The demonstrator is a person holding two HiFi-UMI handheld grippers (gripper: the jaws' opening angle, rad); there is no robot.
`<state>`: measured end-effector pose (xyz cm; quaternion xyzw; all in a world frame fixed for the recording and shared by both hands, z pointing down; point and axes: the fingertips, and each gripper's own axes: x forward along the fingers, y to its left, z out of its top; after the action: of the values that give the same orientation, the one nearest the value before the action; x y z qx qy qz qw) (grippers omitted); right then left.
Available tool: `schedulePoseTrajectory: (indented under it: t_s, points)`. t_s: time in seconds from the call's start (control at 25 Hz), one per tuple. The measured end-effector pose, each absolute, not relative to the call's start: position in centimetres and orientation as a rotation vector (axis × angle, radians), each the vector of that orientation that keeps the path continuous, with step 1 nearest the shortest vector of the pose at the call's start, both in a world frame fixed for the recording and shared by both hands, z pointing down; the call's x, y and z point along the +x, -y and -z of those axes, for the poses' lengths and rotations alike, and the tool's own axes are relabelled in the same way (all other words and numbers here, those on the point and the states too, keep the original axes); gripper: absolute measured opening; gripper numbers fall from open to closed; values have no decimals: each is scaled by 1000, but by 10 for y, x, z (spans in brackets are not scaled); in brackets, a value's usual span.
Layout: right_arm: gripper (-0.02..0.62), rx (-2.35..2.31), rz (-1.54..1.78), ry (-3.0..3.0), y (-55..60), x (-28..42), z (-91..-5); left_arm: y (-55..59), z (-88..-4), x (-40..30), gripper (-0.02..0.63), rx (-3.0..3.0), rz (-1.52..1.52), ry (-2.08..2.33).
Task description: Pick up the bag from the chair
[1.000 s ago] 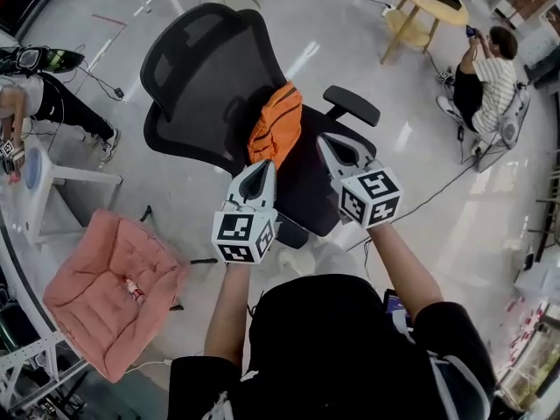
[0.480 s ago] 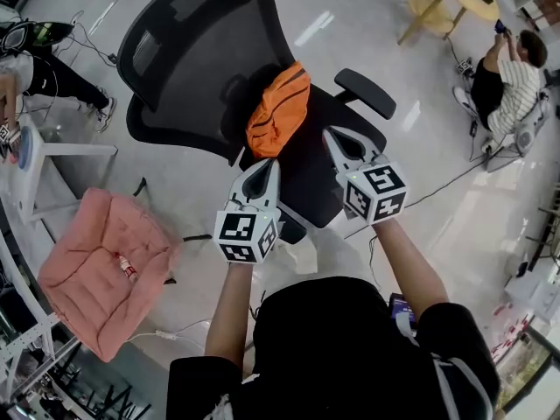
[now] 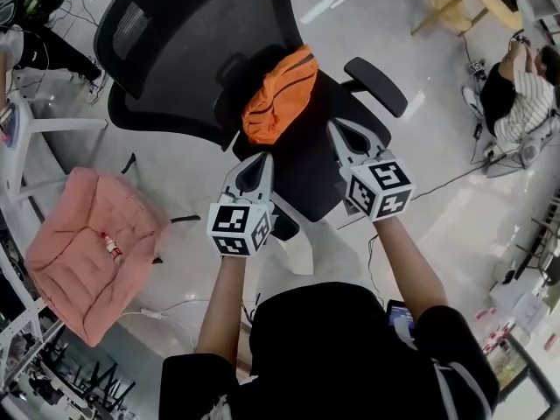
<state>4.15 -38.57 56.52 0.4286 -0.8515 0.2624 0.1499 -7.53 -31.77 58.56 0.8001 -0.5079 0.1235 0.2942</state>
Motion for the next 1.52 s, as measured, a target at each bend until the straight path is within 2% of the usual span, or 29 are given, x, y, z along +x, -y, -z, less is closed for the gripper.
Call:
schedulePoseTrajectory:
  t_s: [0.56, 0.8, 1.04, 1.52]
  points:
    - [2, 1178, -818, 2387, 420, 39, -622, 373, -652, -83, 14, 2057, -397, 1376]
    - [2, 1198, -846, 2352, 432, 42, -647, 392, -682, -84, 95, 2052, -424, 1365]
    - [2, 1203, -857, 2321, 438, 46, -667, 422, -705, -91, 218, 2065, -499, 1421]
    - [2, 1208, -902, 2263, 433, 56, -701, 460, -730, -91, 333, 2094, -534, 1469]
